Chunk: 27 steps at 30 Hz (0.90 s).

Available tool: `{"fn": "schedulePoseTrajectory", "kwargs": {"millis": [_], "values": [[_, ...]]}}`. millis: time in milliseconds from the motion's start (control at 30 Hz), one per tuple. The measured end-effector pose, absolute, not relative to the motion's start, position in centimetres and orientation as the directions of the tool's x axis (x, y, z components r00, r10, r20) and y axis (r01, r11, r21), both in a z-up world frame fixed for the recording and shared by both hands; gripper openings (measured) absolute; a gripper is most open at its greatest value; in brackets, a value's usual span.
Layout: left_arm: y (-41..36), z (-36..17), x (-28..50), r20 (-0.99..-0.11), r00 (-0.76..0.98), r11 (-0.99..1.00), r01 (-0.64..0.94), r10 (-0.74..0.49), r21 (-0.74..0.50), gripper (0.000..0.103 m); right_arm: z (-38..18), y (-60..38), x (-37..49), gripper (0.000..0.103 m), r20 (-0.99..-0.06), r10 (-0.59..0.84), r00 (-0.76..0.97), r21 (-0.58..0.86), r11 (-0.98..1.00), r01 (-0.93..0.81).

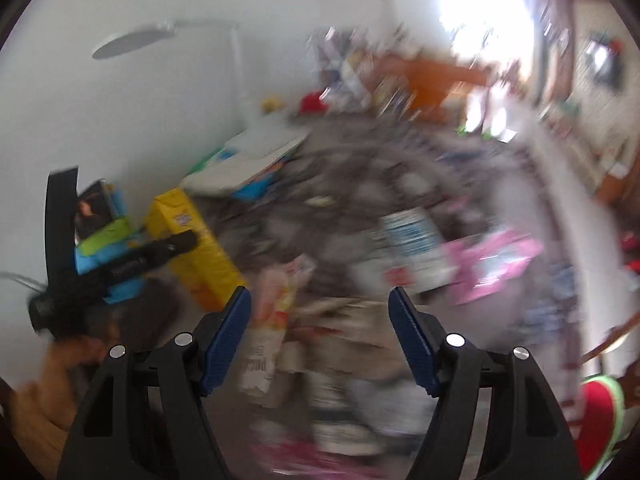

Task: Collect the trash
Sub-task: 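Grasp the strawberry snack wrapper with the right tool while the left tool holds the carton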

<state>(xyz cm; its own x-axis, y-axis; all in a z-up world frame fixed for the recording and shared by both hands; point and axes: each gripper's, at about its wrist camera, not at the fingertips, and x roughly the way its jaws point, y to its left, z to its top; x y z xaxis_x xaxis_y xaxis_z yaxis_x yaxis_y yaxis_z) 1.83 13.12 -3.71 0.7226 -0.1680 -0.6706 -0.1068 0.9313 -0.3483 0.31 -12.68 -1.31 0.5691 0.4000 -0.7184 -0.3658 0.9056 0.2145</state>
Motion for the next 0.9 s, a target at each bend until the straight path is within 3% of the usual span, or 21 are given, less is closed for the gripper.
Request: {"fn": "schedulePoseTrajectory", "kwargs": {"millis": [100, 333, 600, 667, 900], "values": [[14.8, -3.0, 1.2, -0.650, 0.753, 0.928, -0.166, -0.099, -0.333, 0.061, -2.5, -9.6, 3.5, 0.053, -0.789, 0.396, 0.470, 0.229, 0.899, -0.373], [16.4, -2.3, 0.6, -0.619, 0.784, 0.928, -0.202, -0.038, -0.313, 0.061, -8.2, -4.4, 7.3, 0.054, -0.904, 0.284, 0.319, 0.160, 0.918, -0.364], [16.2, -2.4, 1.0, -0.612, 0.787, 0.926, -0.174, -0.074, -0.335, 0.061, -13.0, -1.1, 6.8, 0.062, -0.946, 0.184, 0.268, 0.052, 0.899, -0.436], [16.3, -2.5, 1.1, -0.614, 0.786, 0.923, -0.178, -0.075, -0.341, 0.061, -13.7, -0.9, 6.6, 0.048, -0.950, 0.176, 0.260, 0.042, 0.892, -0.450], [16.1, -2.6, 1.0, -0.616, 0.784, 0.928, -0.166, -0.081, -0.334, 0.061, -10.4, -3.6, 6.2, 0.046, -0.881, 0.349, 0.318, 0.208, 0.891, -0.403]]}}
